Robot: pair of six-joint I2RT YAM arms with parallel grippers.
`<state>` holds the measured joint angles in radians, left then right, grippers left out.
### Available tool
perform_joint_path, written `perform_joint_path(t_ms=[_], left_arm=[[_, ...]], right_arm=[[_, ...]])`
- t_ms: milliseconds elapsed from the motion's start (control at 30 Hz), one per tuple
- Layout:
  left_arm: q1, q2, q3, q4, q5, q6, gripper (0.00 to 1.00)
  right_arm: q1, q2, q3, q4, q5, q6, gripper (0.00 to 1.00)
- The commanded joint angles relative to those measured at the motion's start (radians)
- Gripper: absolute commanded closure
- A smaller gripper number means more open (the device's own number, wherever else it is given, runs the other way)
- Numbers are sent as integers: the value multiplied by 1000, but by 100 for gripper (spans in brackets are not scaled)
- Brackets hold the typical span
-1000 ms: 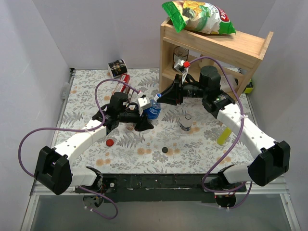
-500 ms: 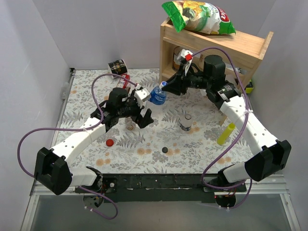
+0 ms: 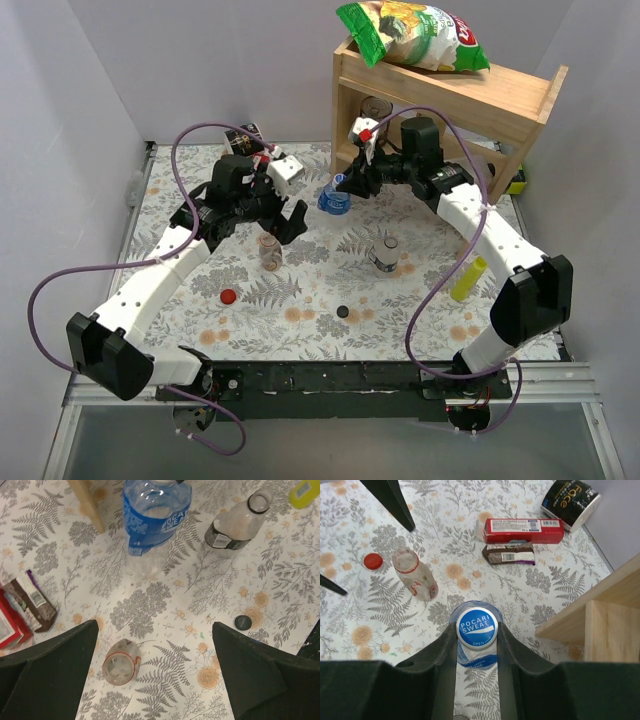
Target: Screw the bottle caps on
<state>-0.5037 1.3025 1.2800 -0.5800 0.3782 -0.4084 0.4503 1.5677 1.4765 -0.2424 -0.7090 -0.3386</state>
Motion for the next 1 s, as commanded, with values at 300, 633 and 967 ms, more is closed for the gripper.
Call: perform_joint_path(t_ms=[300,633,967], left_arm=[[240,-19,35,-27,10,-61,2],[281,-39,-73,-12,50,-131,2],[287,-43,-117,35,61,-193,2]], right_arm=[[-22,71,-61,124,11,-56,99],[-22,126,-67,123,60,-40,90],[-22,115,-117,143,66,-31,64]])
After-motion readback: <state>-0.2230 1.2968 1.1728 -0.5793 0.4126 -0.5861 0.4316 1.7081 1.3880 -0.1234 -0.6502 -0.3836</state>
